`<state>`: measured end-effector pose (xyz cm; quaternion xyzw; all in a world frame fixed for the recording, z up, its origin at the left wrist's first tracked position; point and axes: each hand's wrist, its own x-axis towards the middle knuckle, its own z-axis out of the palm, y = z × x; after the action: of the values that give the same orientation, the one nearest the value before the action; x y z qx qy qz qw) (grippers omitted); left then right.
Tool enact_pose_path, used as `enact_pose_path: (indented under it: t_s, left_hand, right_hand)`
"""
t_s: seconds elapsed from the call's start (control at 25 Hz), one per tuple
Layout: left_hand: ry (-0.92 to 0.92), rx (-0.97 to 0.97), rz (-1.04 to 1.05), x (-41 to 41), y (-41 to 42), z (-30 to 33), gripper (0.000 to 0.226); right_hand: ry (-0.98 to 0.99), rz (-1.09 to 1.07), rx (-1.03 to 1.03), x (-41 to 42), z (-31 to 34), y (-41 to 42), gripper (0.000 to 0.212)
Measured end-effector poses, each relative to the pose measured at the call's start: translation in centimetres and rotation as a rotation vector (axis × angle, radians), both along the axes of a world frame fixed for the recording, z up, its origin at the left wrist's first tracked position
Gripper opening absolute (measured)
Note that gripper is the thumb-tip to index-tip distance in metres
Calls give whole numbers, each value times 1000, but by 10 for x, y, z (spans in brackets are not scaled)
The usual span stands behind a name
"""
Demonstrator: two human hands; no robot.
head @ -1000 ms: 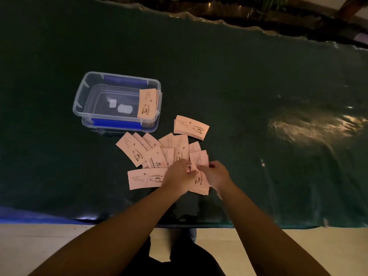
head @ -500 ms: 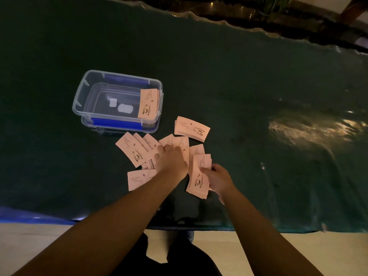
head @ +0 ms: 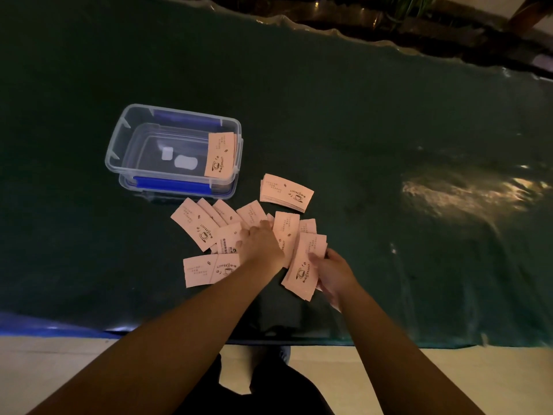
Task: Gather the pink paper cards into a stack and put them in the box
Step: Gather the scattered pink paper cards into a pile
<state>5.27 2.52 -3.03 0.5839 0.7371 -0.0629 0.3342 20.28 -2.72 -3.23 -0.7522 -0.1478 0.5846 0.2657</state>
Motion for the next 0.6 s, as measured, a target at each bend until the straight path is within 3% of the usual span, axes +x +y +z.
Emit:
enact_pose_path:
  t_s: [0.24,0.6]
  left_hand:
    - [16,32,-39,2,-6,-9,55]
    - [22,81,-288,11,-22,-6,33]
  right_hand:
    - [38,-128,68,14,4,-8,29]
    - [-86,-9,46,1,3,12,26]
